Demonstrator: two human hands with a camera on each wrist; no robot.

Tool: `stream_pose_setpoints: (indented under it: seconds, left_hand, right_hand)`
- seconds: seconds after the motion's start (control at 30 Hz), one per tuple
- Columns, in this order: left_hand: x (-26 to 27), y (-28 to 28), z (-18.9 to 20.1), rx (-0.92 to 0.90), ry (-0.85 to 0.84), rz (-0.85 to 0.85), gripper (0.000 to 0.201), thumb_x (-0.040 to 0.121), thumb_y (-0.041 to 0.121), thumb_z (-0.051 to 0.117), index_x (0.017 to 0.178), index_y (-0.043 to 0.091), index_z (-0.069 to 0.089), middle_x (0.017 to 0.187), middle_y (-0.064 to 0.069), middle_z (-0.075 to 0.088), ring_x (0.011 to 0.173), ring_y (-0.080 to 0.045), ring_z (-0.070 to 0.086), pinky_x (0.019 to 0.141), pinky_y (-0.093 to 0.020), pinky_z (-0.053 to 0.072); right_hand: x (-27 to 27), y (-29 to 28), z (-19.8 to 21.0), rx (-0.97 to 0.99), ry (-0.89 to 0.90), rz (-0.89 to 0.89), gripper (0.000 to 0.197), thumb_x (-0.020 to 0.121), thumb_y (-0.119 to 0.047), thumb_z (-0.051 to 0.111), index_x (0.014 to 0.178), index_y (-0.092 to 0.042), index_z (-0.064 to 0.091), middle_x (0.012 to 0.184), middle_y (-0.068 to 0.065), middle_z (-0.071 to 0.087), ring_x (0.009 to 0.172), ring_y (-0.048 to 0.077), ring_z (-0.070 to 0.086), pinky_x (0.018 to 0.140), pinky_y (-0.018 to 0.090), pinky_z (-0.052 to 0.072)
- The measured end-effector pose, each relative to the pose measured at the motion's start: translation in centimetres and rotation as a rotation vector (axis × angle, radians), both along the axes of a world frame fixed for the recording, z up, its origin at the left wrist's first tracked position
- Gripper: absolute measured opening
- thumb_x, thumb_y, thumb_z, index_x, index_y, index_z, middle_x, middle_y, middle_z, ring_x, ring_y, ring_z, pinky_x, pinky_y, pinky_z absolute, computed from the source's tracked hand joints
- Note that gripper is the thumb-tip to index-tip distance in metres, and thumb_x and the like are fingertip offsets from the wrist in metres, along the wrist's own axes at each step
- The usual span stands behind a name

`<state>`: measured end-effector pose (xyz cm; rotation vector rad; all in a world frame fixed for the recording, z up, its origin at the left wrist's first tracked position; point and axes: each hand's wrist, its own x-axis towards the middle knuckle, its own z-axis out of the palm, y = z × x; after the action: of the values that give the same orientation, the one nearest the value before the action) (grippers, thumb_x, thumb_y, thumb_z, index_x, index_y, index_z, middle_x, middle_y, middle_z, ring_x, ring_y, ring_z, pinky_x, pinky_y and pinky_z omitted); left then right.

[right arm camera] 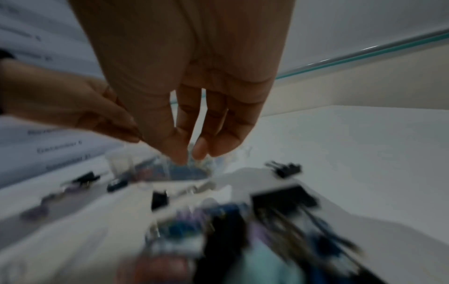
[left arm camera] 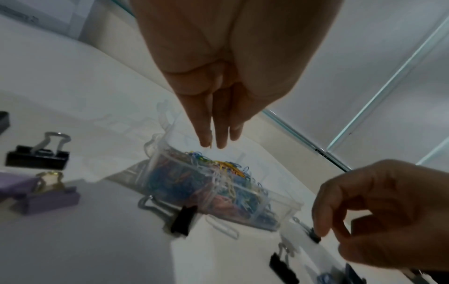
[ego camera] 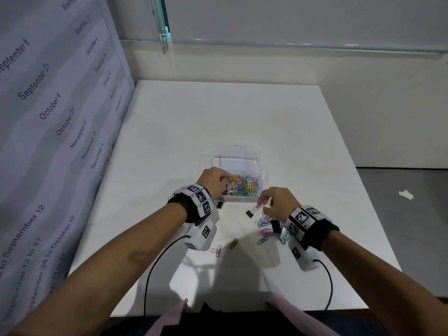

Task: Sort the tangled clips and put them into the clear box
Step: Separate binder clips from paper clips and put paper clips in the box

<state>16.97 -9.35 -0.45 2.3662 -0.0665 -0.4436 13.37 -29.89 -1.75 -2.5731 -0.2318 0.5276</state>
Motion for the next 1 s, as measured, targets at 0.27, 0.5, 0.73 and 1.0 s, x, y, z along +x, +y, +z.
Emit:
stream_pose_setpoints:
  seconds: [0.27,0.5,0.73,1.0]
  left_hand:
    - [-1.5,-1.1,-0.7,0.064,-0.038,-0.235,0.052,0.089,-0.002,0.036,0.137,0.017,0.043,0.128,-0.015,0.059,0.106,-0.033,0.058,0.086,-0.028,0.043]
    - [-2.4,-2.4,-2.0,0.138,-0.218,-0.396,0.038,0.087,0.001,0.043,0.120,0.011,0.059,0.124,-0.011,0.056,0.119,-0.029,0.043,0.104,-0.037,0.034]
    - [-4.3,-5.1,-4.0,0.216,-0.252,-0.649,0.034,0.089,0.002,0.043,0.112,0.011,0.066,0.109,-0.013,0.060,0.106,-0.033,0.049,0.088,-0.045,0.043]
    - [-4.6,-6.9,-5.7,0.430,-0.327,-0.753,0.026,0.093,0.010,0.046,0.114,0.010,0.061,0.122,-0.009,0.056,0.121,-0.029,0.041,0.097,-0.043,0.034]
  right_hand:
    - [-1.8,-1.7,-2.4,-0.167,0.103,0.089,0.030,0.085,-0.032,0.060,0.110,-0.016,0.065,0.104,0.013,0.060,0.102,0.027,0.055,0.085,0.030,0.040]
    - [-1.9,-1.4,-2.5,-0.111,0.041,0.040,0.010,0.077,-0.019,0.064,0.082,-0.014,0.070,0.087,0.006,0.064,0.085,0.022,0.056,0.073,0.026,0.040]
    - [-1.1,-2.8,-1.7,0.077,0.002,-0.160,0.011,0.071,-0.008,0.065,0.070,-0.019,0.062,0.074,0.001,0.069,0.050,-0.003,0.045,0.047,0.008,0.035]
    - [0.3,-4.6,-1.4,0.025,0.006,-0.277,0.013,0.073,-0.006,0.065,0.070,-0.018,0.066,0.074,0.001,0.070,0.062,0.008,0.054,0.053,0.011,0.036]
